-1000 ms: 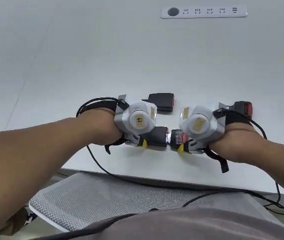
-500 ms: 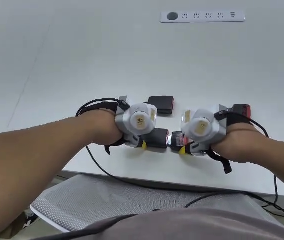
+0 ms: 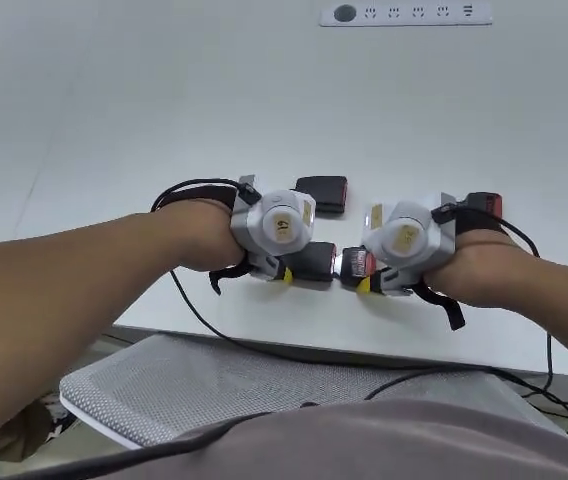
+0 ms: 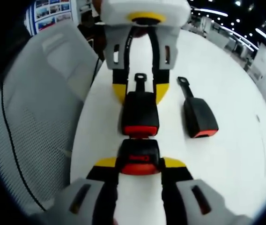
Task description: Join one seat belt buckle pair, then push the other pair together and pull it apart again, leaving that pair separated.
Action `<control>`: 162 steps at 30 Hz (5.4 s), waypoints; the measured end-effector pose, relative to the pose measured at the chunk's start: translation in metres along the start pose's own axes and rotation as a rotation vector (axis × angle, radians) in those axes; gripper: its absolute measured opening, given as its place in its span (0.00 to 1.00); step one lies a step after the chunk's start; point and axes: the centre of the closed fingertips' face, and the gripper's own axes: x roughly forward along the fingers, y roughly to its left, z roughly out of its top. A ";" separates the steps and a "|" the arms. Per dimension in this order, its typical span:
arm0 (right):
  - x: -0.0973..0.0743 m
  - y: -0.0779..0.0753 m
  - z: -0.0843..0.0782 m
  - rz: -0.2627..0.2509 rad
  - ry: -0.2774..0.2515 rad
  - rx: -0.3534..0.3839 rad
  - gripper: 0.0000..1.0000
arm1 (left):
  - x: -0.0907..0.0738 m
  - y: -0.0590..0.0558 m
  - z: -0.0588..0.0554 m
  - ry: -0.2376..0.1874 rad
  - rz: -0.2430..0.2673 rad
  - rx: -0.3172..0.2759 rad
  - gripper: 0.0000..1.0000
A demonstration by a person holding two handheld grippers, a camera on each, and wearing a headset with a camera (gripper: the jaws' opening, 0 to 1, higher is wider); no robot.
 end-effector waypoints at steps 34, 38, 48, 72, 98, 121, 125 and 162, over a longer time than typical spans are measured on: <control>-0.102 -0.102 -0.093 -0.217 0.031 0.138 0.38 | -0.040 0.102 0.038 -0.063 0.113 0.055 0.45; -0.107 -0.111 -0.110 -0.211 0.062 0.140 0.40 | -0.034 0.112 0.039 -0.055 0.102 0.064 0.49; -0.100 -0.114 -0.133 -0.134 0.131 0.104 0.39 | -0.015 0.118 0.027 -0.015 0.033 0.077 0.49; -0.076 -0.113 -0.095 -0.105 0.098 0.108 0.33 | -0.017 0.120 0.010 -0.007 0.028 0.068 0.31; -0.025 -0.118 -0.019 -0.123 0.014 0.117 0.33 | -0.010 0.125 0.006 0.019 0.029 0.074 0.31; -0.013 -0.119 -0.005 -0.091 0.003 0.079 0.30 | -0.003 0.122 0.007 0.058 0.005 0.092 0.30; -0.012 -0.119 -0.003 -0.083 0.016 0.071 0.29 | -0.002 0.121 0.006 0.073 -0.003 0.088 0.30; -0.021 -0.116 -0.007 -0.064 0.002 0.067 0.31 | -0.006 0.118 0.000 0.049 -0.004 0.057 0.30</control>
